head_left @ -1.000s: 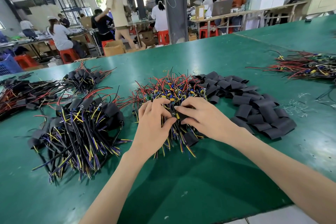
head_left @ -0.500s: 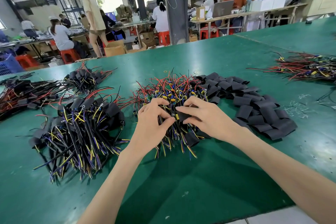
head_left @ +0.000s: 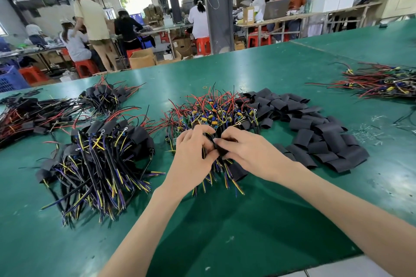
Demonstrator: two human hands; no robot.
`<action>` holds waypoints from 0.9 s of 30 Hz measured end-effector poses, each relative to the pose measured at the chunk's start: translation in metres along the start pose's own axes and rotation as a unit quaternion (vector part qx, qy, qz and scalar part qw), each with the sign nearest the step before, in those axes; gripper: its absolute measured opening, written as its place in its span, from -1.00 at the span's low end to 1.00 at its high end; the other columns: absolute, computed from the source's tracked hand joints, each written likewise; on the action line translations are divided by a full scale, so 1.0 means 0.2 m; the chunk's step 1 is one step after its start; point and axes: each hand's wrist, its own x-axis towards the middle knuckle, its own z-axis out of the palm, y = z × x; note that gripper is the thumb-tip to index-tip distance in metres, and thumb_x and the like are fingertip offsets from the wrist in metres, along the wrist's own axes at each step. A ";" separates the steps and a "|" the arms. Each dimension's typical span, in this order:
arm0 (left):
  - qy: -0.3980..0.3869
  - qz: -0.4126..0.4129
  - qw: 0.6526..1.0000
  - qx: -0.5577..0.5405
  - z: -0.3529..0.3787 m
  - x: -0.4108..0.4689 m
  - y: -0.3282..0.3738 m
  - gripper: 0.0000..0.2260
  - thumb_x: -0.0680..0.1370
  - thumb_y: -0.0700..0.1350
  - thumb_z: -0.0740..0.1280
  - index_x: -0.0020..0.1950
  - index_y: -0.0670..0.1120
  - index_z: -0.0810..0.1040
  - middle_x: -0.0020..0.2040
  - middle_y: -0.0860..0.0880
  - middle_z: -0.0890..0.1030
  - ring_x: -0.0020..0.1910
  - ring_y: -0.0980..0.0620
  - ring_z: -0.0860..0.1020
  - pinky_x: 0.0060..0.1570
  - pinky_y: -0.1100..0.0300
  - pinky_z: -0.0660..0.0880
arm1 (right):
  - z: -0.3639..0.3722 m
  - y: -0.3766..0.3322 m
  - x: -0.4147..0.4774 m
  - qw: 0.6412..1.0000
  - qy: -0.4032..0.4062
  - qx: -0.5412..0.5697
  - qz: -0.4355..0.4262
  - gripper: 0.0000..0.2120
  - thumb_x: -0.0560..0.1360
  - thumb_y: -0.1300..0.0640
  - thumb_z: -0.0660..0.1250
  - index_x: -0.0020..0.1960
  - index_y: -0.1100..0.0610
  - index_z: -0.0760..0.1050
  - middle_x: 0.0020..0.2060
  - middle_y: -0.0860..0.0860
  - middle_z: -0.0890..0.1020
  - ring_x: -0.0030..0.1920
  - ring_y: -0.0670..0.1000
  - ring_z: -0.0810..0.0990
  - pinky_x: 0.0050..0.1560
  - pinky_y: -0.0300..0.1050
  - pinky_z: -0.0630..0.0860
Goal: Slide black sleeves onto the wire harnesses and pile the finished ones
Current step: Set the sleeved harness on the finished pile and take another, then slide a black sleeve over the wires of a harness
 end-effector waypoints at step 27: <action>0.207 0.034 0.968 0.136 -0.13 0.06 -0.02 -0.91 0.46 -0.10 0.42 -0.07 -0.05 0.67 -0.24 0.07 0.65 -0.08 -0.08 0.52 0.13 0.09 0.17 | 0.00 0.08 0.02 0.986 0.133 0.018 0.102 -0.48 0.47 0.08 0.40 0.36 0.25 0.39 0.24 0.19 0.46 0.25 0.20 0.44 0.30 0.06 0.32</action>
